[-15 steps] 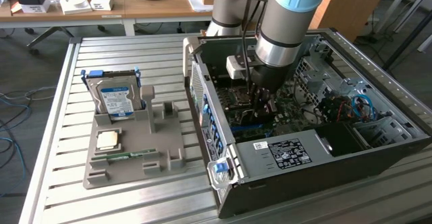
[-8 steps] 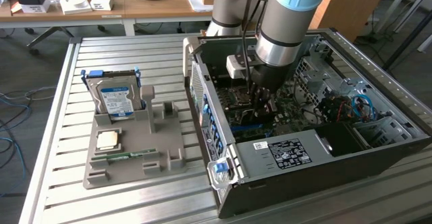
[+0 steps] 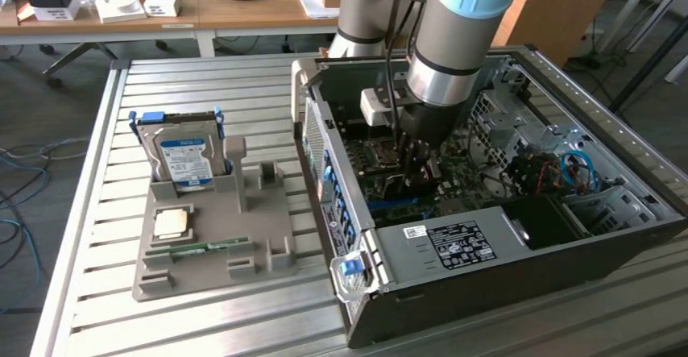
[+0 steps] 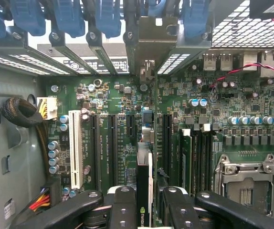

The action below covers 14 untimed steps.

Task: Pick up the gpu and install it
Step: 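Insert the gpu into the slot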

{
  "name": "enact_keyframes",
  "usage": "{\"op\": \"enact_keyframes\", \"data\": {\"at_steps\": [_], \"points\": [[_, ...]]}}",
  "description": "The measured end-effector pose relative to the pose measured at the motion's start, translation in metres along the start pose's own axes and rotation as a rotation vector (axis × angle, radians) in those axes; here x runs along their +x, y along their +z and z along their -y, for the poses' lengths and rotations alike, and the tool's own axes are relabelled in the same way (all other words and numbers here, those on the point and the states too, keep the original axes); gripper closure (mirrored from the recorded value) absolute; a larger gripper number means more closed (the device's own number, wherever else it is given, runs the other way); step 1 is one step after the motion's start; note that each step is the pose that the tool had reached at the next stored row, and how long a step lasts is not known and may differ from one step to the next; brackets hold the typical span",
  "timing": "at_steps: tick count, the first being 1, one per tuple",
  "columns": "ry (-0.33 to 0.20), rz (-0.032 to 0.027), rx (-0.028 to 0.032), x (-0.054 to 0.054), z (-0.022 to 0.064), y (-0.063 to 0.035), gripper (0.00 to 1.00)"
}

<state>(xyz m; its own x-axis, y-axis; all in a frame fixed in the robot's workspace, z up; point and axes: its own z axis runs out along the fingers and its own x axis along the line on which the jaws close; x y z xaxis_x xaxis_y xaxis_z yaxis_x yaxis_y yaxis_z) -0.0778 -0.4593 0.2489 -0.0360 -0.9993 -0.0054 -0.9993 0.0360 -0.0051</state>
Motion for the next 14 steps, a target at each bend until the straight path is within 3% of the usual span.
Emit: {"op": "enact_keyframes", "data": {"at_steps": [6,14], "points": [[0.001,-0.0019,0.0002,0.0,0.0,0.0002,0.74],[0.003,-0.0086,0.0004,0.0,0.0,0.0001,0.74]]}}
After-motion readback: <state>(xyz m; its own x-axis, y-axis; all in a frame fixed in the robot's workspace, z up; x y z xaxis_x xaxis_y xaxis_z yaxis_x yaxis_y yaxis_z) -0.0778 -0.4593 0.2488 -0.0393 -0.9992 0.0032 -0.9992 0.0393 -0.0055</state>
